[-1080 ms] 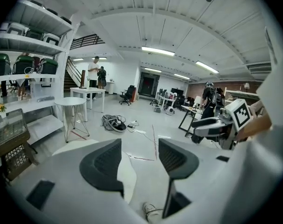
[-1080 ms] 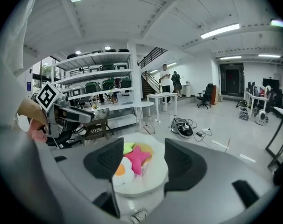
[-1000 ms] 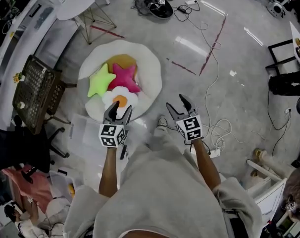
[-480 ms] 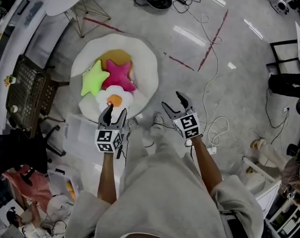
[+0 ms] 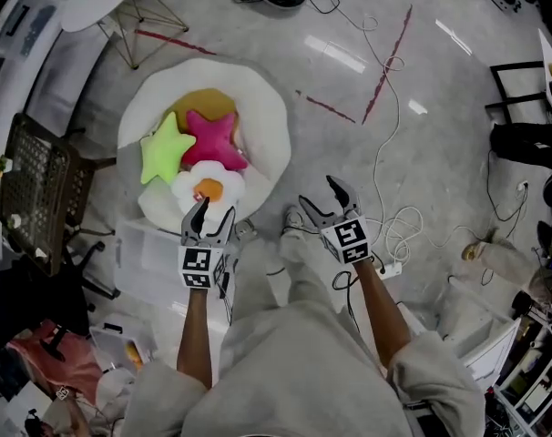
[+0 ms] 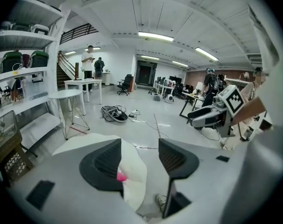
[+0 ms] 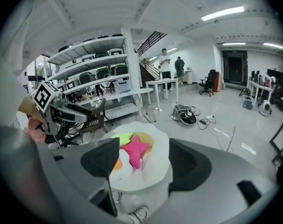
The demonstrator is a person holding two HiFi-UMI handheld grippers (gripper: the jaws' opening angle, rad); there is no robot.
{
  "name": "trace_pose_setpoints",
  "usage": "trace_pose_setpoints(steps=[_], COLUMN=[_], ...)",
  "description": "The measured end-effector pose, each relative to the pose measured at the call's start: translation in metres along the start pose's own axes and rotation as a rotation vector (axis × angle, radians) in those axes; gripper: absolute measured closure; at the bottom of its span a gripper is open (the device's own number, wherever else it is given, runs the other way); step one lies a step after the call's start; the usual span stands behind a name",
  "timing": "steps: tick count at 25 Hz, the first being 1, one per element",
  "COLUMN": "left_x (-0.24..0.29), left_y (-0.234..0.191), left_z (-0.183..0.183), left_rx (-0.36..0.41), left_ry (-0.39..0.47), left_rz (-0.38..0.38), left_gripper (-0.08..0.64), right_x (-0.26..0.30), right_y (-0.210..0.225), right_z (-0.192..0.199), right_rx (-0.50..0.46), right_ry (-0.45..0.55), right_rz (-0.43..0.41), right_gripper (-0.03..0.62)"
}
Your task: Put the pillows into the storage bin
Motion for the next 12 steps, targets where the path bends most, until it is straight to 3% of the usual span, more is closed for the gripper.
trace_pose_setpoints(steps=[12], left_x=[0.056], left_y=[-0.054], left_z=[0.069], left_rx=[-0.128], left_ry=[0.006], left_rz=[-0.044], left_gripper=[0.327], right_x=[0.114], right_y=[-0.022], right_z=[0.022], right_rx=[-0.092], right_ry=[-0.101], right_rz=[-0.111], right_gripper=[0.261])
Point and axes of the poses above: the fingertips, and each gripper's own axes: x forward along the fingers, y to its right, z out of its underside, the point moved 9 cm from there along -x, backward along the fingers, and after that the axes turned 12 degrees about -y, right-handed, at the moved point
